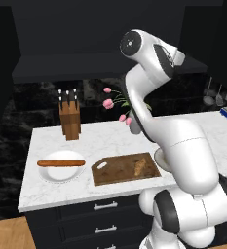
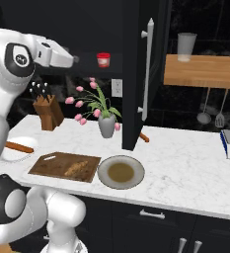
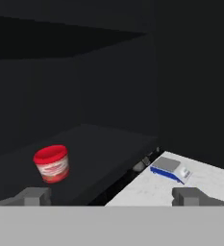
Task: From the different types of pastries on the counter, select a croissant and place it on the cutting board. Then retrieve a jar of jam from the cabinet and place it alongside the croissant on the cutting board.
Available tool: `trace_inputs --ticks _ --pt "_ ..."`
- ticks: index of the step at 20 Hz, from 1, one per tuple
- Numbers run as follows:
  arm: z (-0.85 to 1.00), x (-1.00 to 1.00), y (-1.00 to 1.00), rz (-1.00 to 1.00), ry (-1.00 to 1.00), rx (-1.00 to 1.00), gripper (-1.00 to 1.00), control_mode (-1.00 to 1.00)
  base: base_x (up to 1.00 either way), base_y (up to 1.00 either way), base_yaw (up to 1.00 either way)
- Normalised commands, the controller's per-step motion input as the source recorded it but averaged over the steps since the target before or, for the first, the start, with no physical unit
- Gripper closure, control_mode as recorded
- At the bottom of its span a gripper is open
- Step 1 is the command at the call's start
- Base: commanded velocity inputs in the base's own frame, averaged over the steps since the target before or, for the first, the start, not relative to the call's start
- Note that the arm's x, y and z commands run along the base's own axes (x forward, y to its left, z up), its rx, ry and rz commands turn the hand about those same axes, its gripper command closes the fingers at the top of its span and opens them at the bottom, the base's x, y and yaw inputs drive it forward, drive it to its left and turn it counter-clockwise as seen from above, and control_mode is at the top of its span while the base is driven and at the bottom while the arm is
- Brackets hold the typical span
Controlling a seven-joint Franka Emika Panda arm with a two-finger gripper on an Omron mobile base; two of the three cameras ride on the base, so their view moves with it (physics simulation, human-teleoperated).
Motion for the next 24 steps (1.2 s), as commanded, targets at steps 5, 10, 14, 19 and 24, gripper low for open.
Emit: trace_inputs --ticks 5,10,14,19,24 --pt "-0.37 0.04 -0.12 0.00 0.13 -0.15 -1.00 -1.00 0.00 0.00 0.00" --pt "-0.37 0.00 -0.05 0.00 -0.02 -0.17 -1.00 -1.00 0.00 0.00 0.00" --pt "-0.10 -0.01 -0.07 -0.07 -0.18 -0.05 -1.00 -1.00 0.00 0.00 0.00" --pt "0.00 -0.01 -0.02 -0.18 -0.03 0.00 -1.00 -1.00 0.00 0.00 0.00" --pt "0.01 0.01 0.33 -0.24 0.00 0.01 -1.00 -1.00 0.00 0.00 0.00"
